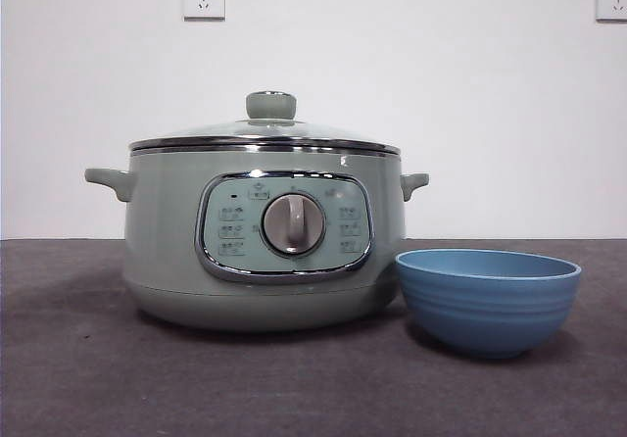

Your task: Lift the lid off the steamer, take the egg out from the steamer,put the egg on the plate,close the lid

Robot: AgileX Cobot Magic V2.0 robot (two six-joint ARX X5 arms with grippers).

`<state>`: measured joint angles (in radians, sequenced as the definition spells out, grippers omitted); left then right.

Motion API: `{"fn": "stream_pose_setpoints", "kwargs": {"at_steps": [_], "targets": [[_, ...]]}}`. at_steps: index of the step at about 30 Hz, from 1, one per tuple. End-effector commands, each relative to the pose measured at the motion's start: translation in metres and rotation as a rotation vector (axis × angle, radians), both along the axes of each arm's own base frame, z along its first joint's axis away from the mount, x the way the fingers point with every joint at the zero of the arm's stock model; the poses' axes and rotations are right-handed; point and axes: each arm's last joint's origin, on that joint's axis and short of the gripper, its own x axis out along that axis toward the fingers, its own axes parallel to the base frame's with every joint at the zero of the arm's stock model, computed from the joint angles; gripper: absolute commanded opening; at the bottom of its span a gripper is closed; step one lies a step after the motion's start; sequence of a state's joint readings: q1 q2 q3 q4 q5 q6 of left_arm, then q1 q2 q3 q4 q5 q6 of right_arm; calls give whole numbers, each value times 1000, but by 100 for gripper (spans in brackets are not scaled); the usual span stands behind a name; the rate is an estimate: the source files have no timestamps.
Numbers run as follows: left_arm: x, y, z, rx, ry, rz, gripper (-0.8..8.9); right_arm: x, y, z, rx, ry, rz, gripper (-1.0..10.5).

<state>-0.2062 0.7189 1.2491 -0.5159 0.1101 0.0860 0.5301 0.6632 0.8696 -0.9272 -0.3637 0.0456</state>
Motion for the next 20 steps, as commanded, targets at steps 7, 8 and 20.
{"fn": "stream_pose_setpoints", "kwargs": {"at_steps": [7, 8, 20], "targets": [[-12, 23, -92, 0, -62, 300, -3, 0, 0, 1, 6, -5, -5, 1], [-12, 24, -106, -3, -53, 308, -3, 0, 0, 1, 6, -5, -5, 1], [-3, 26, -231, -82, 120, 336, -3, 0, 0, 1, 7, -6, -5, 1]]}}
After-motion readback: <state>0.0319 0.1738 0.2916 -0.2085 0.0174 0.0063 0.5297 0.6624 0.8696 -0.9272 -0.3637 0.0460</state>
